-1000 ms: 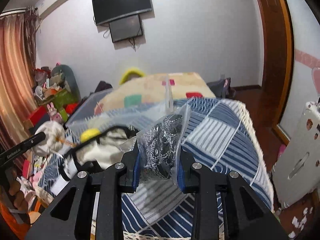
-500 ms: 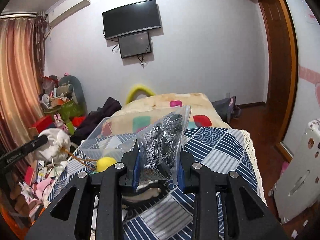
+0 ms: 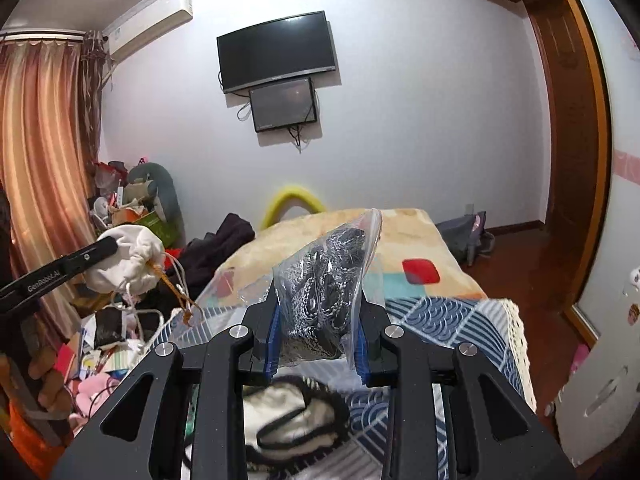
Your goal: Organize soft objects
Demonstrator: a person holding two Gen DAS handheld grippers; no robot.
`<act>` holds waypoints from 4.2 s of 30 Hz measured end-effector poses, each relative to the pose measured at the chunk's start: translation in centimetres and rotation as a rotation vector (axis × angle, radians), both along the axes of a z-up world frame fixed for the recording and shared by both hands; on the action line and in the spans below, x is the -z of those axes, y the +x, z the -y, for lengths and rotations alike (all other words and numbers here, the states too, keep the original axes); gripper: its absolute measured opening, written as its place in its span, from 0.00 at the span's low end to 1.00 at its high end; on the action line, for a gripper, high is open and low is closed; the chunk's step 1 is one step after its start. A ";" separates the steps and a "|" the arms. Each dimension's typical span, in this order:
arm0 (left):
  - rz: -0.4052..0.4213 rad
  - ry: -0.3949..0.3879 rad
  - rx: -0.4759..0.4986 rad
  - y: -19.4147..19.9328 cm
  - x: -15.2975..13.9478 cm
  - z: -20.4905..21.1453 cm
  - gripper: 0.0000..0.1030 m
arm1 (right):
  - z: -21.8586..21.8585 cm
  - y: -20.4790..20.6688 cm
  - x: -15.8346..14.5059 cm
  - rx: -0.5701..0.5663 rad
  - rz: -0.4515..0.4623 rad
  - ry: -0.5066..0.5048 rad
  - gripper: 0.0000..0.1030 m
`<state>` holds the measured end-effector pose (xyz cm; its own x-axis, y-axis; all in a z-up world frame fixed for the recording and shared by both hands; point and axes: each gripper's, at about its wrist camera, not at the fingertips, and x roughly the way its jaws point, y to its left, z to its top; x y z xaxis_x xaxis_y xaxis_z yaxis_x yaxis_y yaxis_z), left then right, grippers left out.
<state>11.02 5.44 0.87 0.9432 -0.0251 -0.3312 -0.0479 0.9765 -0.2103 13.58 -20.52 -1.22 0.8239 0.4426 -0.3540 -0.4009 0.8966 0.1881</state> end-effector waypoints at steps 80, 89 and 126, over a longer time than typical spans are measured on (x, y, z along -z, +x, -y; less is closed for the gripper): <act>-0.330 0.055 0.144 2.7 11.8 5.5 0.81 | -3.2 1.8 9.4 -0.086 -0.326 -0.127 0.83; -0.351 -0.044 0.187 3.7 12.4 4.6 0.71 | -2.3 1.0 9.7 -0.111 -0.352 -0.085 0.33; -0.172 0.031 0.137 -2.1 6.4 4.2 0.30 | 0.1 -1.0 1.8 -0.003 -0.079 -0.046 0.15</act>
